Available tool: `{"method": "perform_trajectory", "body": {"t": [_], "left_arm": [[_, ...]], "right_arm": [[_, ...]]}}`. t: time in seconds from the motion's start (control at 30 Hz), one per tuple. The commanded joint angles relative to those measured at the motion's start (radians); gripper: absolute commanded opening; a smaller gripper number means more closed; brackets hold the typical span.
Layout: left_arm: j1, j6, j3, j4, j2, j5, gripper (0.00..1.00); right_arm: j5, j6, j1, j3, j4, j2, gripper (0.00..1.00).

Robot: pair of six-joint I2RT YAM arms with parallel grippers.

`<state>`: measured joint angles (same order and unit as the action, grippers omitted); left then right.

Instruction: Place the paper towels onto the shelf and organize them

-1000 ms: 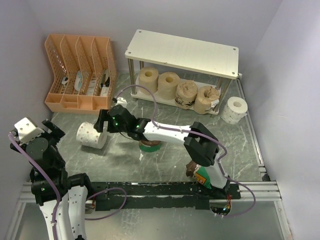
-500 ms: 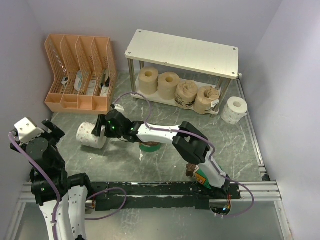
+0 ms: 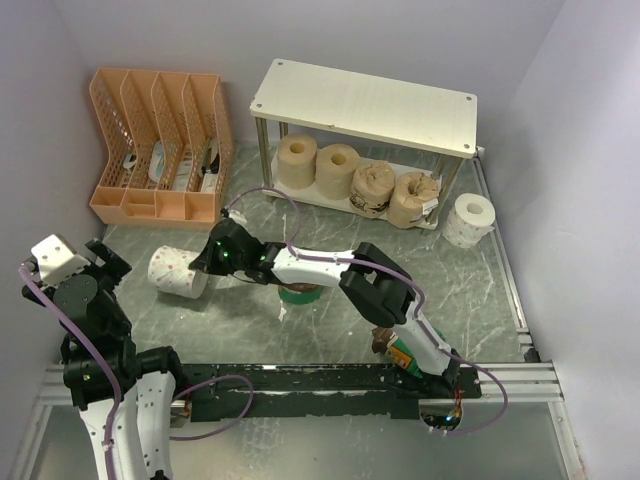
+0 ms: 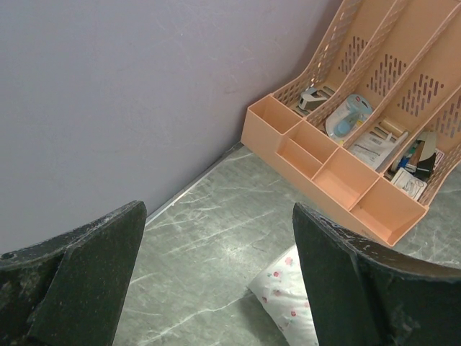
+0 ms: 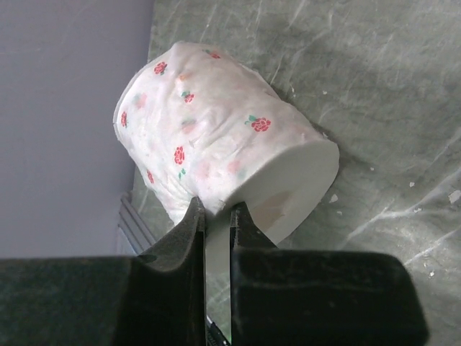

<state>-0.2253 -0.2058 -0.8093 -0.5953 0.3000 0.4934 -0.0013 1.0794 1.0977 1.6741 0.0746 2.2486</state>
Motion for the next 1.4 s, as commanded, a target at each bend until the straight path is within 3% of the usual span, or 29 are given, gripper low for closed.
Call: {"method": "perform_trajectory", "body": {"t": [0.0,0.33,0.6,0.8,0.9,0.97,1.17,1.37], "left_arm": [[0.005,0.014,0.004,0.028,-0.009,0.004,0.94],[0.013,0.015,0.008,0.035,-0.008,0.009,0.94],[0.02,0.016,0.012,0.038,-0.013,0.008,0.94],[0.035,0.016,0.012,0.038,-0.016,0.01,0.94],[0.039,0.016,0.011,0.04,-0.016,0.008,0.94],[0.041,0.014,0.012,0.04,-0.018,0.009,0.94],[0.05,0.014,0.013,0.041,-0.017,0.014,0.94],[0.057,0.011,0.015,0.045,-0.015,0.009,0.94]], "right_arm": [[-0.003,-0.076,0.0,0.005,-0.033,-0.036,0.0],[0.384,-0.73,0.038,0.353,-0.568,-0.25,0.0],[0.712,-1.058,0.087,0.347,-0.684,-0.445,0.0],[0.959,-1.411,0.17,0.264,-0.564,-0.572,0.0],[1.081,-1.527,0.198,0.321,-0.56,-0.575,0.0],[1.116,-1.605,0.208,0.361,-0.577,-0.571,0.0],[1.186,-1.937,0.219,0.375,-0.418,-0.596,0.0],[1.17,-2.177,0.205,0.502,-0.376,-0.588,0.0]]}}
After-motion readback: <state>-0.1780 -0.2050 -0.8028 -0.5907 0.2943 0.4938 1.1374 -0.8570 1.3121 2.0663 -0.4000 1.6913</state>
